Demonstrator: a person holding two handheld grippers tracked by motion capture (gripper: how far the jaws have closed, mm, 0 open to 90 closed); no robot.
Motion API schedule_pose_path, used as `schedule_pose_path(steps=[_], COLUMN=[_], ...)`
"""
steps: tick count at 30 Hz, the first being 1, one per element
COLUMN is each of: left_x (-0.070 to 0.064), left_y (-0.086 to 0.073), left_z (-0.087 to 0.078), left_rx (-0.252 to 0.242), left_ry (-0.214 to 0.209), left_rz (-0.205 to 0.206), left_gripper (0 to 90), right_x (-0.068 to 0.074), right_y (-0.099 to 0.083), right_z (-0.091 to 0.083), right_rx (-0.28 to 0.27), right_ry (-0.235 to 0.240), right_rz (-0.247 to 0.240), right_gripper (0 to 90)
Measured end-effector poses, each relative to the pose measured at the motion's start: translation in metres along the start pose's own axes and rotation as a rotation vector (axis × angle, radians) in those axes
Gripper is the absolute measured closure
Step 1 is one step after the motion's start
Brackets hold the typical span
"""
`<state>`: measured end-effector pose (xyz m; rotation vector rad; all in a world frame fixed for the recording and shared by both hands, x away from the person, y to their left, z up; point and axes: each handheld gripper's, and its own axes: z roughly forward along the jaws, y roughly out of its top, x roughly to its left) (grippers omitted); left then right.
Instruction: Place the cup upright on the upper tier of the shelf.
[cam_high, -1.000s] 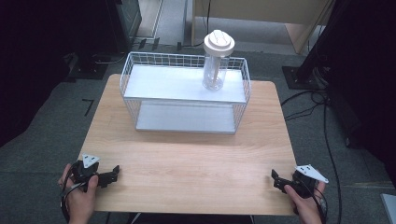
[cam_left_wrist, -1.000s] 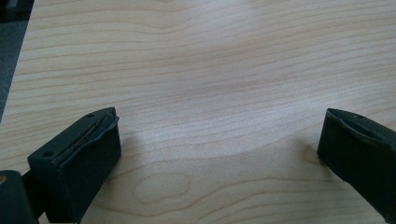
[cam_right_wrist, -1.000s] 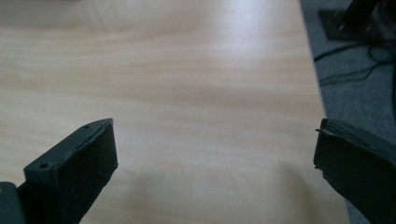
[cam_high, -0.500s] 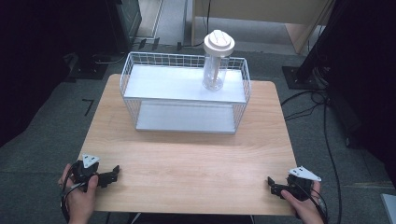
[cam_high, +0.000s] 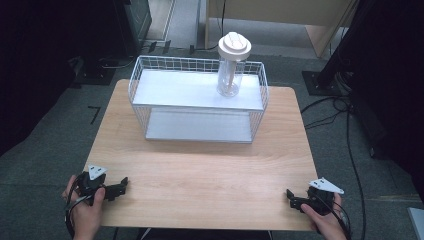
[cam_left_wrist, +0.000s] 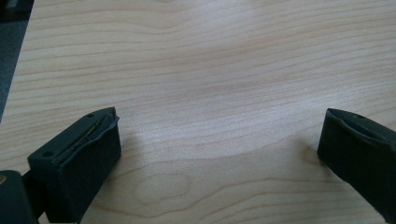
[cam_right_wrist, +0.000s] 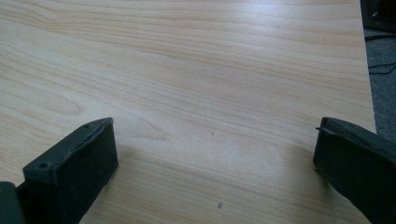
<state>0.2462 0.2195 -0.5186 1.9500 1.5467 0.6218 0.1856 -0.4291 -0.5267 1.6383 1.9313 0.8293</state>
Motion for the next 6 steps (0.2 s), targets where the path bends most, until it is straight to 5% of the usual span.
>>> schedule_pose_path(steps=[6], left_x=[0.0001], left_y=[0.0000], left_z=[0.0000], left_rx=[0.000], left_ry=[0.000], left_rz=[0.000], left_gripper=[0.0], right_x=[-0.0002], right_y=[0.0001], right_z=[0.0001], right_rx=[0.000], right_ry=[0.003], right_rz=[-0.002], right_gripper=[0.0])
